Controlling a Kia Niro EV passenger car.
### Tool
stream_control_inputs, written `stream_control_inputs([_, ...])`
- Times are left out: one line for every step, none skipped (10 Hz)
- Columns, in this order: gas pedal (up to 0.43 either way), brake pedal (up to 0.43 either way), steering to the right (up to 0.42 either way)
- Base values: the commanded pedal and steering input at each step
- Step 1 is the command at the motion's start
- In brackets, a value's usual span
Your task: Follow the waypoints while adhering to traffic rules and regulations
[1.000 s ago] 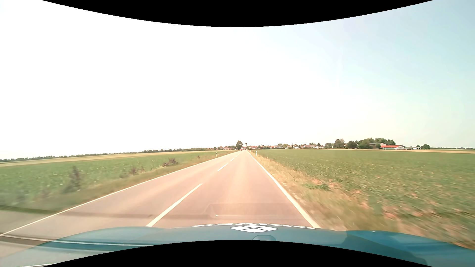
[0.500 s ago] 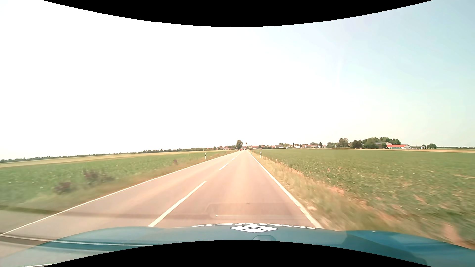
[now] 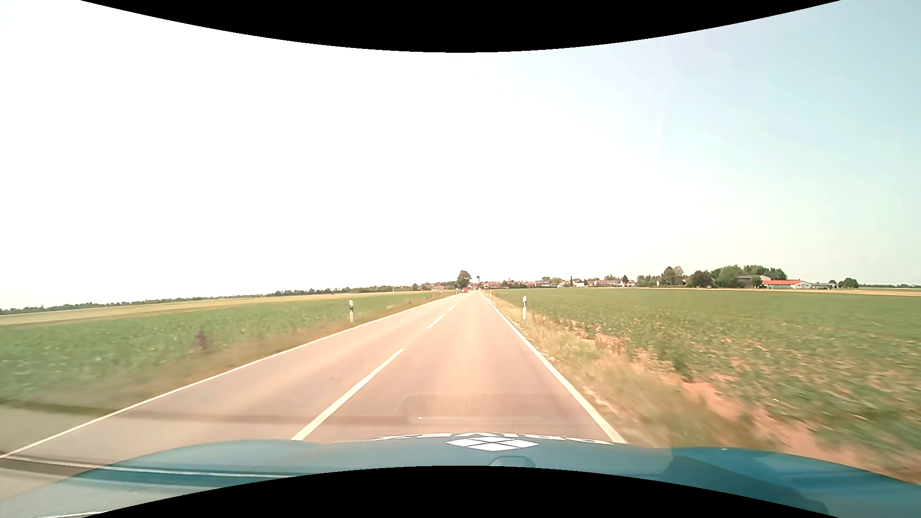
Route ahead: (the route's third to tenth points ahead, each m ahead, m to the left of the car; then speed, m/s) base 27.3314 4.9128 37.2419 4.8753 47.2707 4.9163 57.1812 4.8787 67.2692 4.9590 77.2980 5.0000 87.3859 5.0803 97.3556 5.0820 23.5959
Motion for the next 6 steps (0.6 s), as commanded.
stream_control_inputs([0.22, 0.0, 0.0])
stream_control_inputs([0.22, 0.0, 0.0])
stream_control_inputs([0.22, 0.0, 0.0])
stream_control_inputs([0.22, 0.0, -0.003])
stream_control_inputs([0.22, 0.0, -0.004])
stream_control_inputs([0.22, 0.0, -0.004])
